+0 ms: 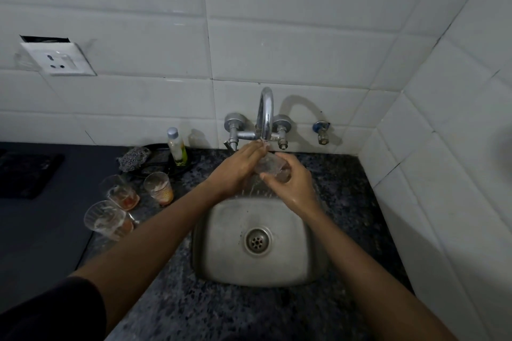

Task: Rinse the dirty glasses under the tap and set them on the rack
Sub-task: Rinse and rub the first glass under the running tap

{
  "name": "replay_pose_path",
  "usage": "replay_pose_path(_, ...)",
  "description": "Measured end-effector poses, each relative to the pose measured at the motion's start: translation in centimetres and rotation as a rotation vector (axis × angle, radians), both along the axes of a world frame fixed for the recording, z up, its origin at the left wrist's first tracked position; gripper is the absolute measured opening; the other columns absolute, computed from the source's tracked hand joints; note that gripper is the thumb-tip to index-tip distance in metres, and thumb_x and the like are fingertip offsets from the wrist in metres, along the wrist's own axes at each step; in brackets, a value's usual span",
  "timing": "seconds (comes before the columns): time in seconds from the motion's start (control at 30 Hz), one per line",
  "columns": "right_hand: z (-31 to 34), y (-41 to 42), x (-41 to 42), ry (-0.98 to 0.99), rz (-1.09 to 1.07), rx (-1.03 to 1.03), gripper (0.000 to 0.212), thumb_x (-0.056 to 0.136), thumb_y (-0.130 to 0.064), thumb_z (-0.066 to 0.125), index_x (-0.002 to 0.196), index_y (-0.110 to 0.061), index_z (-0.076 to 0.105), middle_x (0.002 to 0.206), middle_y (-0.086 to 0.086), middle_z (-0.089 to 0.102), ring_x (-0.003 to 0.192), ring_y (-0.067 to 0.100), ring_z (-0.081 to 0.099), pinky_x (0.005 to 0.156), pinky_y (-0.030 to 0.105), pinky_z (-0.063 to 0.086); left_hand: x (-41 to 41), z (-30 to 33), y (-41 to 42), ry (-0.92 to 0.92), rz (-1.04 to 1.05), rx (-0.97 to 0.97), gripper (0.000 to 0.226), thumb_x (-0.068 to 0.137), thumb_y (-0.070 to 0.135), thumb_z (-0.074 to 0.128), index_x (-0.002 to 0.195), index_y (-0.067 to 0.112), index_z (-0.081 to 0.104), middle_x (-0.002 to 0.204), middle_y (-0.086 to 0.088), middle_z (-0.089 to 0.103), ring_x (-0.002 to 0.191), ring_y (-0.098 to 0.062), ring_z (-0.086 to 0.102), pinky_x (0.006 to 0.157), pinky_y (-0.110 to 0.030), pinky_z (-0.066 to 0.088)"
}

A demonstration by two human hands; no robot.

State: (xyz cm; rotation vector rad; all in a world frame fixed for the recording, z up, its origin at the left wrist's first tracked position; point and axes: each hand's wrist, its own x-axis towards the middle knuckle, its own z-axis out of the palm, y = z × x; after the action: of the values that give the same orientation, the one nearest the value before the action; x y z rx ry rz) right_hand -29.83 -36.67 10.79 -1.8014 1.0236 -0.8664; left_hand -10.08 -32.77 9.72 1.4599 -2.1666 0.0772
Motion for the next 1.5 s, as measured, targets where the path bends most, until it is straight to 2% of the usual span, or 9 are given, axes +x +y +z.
replay_pose_path(0.1, -0.9, 0.0, -0.1, 0.031, 0.03, -0.077, 0.063, 0.078, -0.026, 0.09, 0.134, -0.02, 0.061, 0.126, -0.007, 0.068, 0.115, 0.009, 0.067, 0.094, 0.029, 0.058, 0.4, 0.4, -0.7, -0.009, -0.029, 0.006, 0.06, 0.092, 0.012, 0.062, 0.146, -0.003, 0.04, 0.142, -0.025, 0.051, 0.134, -0.039, 0.048, 0.107, -0.052, 0.048)
replay_pose_path(0.27, 0.6, -0.5, 0.7, -0.169, 0.005, 0.559, 0.046, 0.087, -0.036, 0.085, 0.124, -0.016, 0.065, 0.121, 0.009, 0.073, 0.101, 0.02, 0.076, 0.082, 0.038, 0.066, 0.3, -0.3, -0.4, -0.01, 0.013, 0.028, 0.066, 0.09, 0.002, 0.07, 0.149, -0.004, 0.041, 0.148, -0.025, 0.048, 0.142, -0.038, 0.042, 0.114, -0.05, 0.042)
replay_pose_path(0.47, -0.7, -0.2, 0.3, 0.058, -0.016, -0.022, 0.068, 0.078, -0.037, 0.09, 0.138, -0.023, 0.062, 0.124, -0.007, 0.071, 0.11, 0.006, 0.069, 0.092, 0.023, 0.058, 0.7, 0.3, -1.3, -0.019, -0.059, 0.059, 0.074, 0.094, 0.011, 0.065, 0.157, 0.001, 0.027, 0.147, -0.021, 0.045, 0.135, -0.039, 0.045, 0.108, -0.05, 0.046)
replay_pose_path(0.63, 0.2, -0.7, 0.9, -0.191, -0.008, 0.651, 0.064, 0.081, -0.047, 0.087, 0.128, -0.009, 0.068, 0.12, 0.018, 0.074, 0.103, 0.03, 0.076, 0.082, 0.039, 0.065, 0.4, -0.1, -0.9, -0.021, -0.028, 0.079, 0.08, 0.083, -0.002, 0.072, 0.153, 0.001, 0.033, 0.146, -0.024, 0.048, 0.136, -0.039, 0.045, 0.105, -0.052, 0.049)
replay_pose_path(0.8, -0.2, -0.2, 0.3, 0.096, -0.017, -0.054, 0.056, 0.078, -0.03, 0.091, 0.127, -0.018, 0.067, 0.117, -0.005, 0.072, 0.105, 0.006, 0.07, 0.085, 0.02, 0.057, 0.1, -0.3, -0.8, 0.011, -0.022, 0.101, 0.081, 0.088, 0.011, 0.073, 0.155, -0.002, 0.03, 0.151, -0.021, 0.044, 0.142, -0.036, 0.041, 0.112, -0.049, 0.043)
replay_pose_path(1.0, 0.7, 0.0, 0.8, -0.163, -0.01, 0.608, 0.047, 0.088, -0.038, 0.083, 0.125, -0.015, 0.065, 0.118, 0.011, 0.074, 0.096, 0.026, 0.078, 0.088, 0.046, 0.064, 0.3, -0.3, -0.4, 0.005, 0.019, 0.033, 0.066, 0.091, 0.005, 0.069, 0.15, -0.001, 0.04, 0.148, -0.022, 0.049, 0.14, -0.036, 0.044, 0.112, -0.046, 0.045)
replay_pose_path(1.17, -0.7, -0.2, 0.2, 0.063, -0.005, -0.095, 0.063, 0.078, -0.032, 0.091, 0.133, -0.022, 0.063, 0.124, -0.006, 0.069, 0.11, 0.006, 0.068, 0.088, 0.022, 0.058, 0.3, 0.1, -0.7, 0.019, 0.012, 0.046, 0.064, 0.087, 0.007, 0.071, 0.144, -0.004, 0.046, 0.145, -0.022, 0.052, 0.136, -0.036, 0.048, 0.109, -0.049, 0.046)
replay_pose_path(1.37, 0.0, -0.9, 0.8, -0.112, 0.004, 0.58, 0.051, 0.084, -0.046, 0.084, 0.122, -0.017, 0.067, 0.123, 0.01, 0.072, 0.101, 0.024, 0.076, 0.082, 0.042, 0.066, -0.2, 0.3, -0.4, 0.033, 0.007, -0.011, 0.059, 0.087, 0.012, 0.065, 0.143, -0.001, 0.049, 0.14, -0.02, 0.055, 0.133, -0.034, 0.05, 0.108, -0.04, 0.047)
replay_pose_path(1.5, 0.0, -0.5, 0.5, 0.111, -0.007, 0.003, 0.058, 0.078, -0.039, 0.09, 0.128, -0.02, 0.068, 0.115, -0.003, 0.073, 0.102, 0.008, 0.071, 0.086, 0.026, 0.06, -0.5, 0.0, -0.7, 0.09, 0.035, 0.056, 0.051, 0.085, 0.009, 0.07, 0.133, -0.001, 0.054, 0.134, -0.02, 0.057, 0.125, -0.033, 0.053, 0.102, -0.047, 0.049)
